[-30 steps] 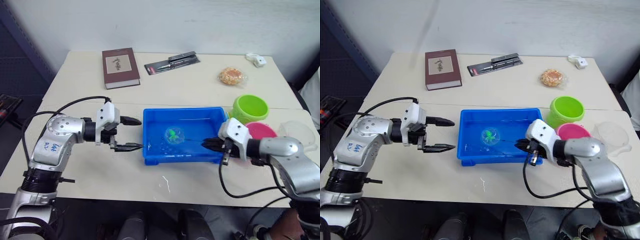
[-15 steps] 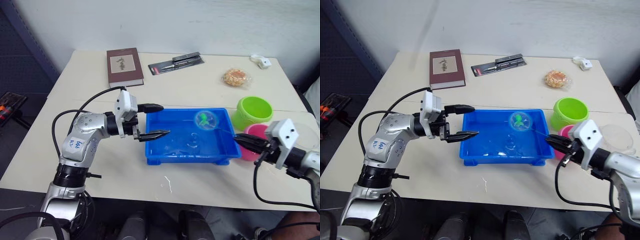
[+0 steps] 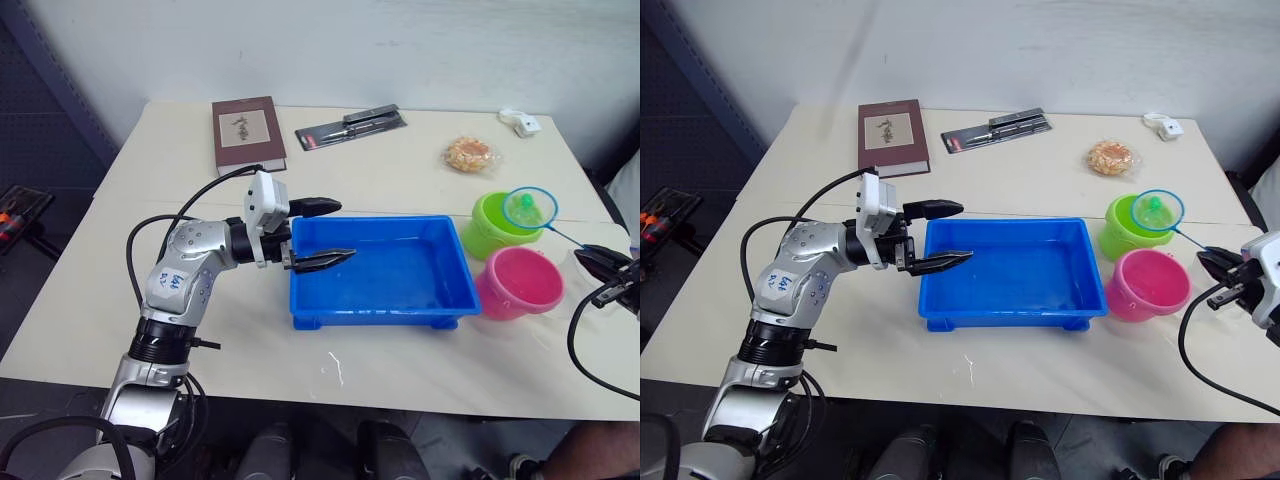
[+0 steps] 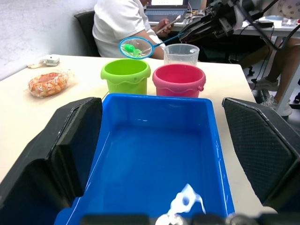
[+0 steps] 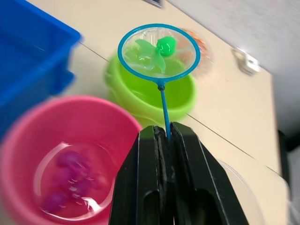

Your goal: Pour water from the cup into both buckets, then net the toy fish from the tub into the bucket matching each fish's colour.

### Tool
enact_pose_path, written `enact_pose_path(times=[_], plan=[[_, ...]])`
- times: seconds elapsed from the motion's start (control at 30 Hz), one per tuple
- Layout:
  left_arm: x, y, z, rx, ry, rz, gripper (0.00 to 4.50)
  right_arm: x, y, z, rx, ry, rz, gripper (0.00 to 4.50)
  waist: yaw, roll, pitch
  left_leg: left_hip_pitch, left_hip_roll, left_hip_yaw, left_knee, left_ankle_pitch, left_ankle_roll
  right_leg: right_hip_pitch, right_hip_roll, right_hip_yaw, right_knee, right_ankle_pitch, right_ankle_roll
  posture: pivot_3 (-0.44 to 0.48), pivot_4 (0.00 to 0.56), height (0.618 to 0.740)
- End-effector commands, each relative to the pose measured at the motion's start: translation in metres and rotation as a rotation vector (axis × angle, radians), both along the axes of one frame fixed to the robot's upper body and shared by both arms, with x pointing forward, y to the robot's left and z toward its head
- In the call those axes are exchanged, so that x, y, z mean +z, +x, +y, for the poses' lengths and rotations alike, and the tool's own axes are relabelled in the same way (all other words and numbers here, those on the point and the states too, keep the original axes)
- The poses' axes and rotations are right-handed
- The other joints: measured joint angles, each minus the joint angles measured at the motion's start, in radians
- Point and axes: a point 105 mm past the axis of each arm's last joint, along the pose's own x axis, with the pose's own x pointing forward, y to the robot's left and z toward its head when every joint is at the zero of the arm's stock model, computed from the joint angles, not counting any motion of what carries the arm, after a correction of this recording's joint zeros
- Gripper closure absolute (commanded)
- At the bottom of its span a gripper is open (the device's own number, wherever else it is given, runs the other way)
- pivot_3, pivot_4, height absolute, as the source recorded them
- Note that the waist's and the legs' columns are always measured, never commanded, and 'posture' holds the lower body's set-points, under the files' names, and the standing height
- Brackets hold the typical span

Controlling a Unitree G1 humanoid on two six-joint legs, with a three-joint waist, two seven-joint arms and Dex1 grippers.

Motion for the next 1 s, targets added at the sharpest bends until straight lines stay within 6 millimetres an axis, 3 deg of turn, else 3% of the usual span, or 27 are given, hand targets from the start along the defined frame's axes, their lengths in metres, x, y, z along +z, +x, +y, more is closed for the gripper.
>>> enact_pose_path(times=[0.03, 0.2, 0.5, 0.6, 1.0], plan=[[0.005, -0.004, -0.008, -0.023, 0.000, -0.039, 0.11, 0.015, 0.010, -0.006, -0.044, -0.156, -0.063, 4.50, -0.002, 0.000, 0.000, 0.000, 0.000, 0.000, 0.000, 0.000, 0.000, 0.000, 0.000, 0.000, 0.000, 0.000, 0.000, 0.000, 0.150, 0.738], [0.004, -0.005, -0.015, -0.037, -0.003, -0.036, 0.11, 0.016, 0.022, -0.011, -0.082, -0.325, -0.092, 4.50, -0.002, 0.000, 0.000, 0.000, 0.000, 0.000, 0.000, 0.000, 0.000, 0.000, 0.000, 0.000, 0.000, 0.000, 0.000, 0.000, 0.150, 0.738], [0.003, -0.006, -0.022, -0.049, -0.011, -0.036, 0.11, 0.030, 0.032, -0.005, -0.047, -0.965, -0.223, 4.50, 0.001, 0.001, 0.000, 0.000, 0.000, 0.001, 0.000, 0.000, 0.000, 0.000, 0.000, 0.001, 0.000, 0.000, 0.000, 0.000, 0.150, 0.738], [0.004, -0.005, -0.022, -0.046, -0.038, -0.024, 0.11, 0.025, 0.030, -0.007, -0.003, -1.141, -0.224, 4.50, 0.001, 0.001, 0.000, 0.000, 0.000, 0.001, -0.001, 0.000, 0.000, 0.000, 0.000, 0.001, -0.001, 0.000, 0.000, 0.000, 0.150, 0.738], [0.004, -0.002, -0.022, -0.031, -0.055, -0.015, 0.11, 0.021, 0.027, -0.013, -0.010, -1.259, -0.259, 4.50, -0.005, 0.001, 0.000, 0.000, 0.000, 0.001, -0.001, 0.000, -0.001, 0.000, 0.000, 0.001, -0.001, 0.000, 0.000, 0.000, 0.150, 0.738]])
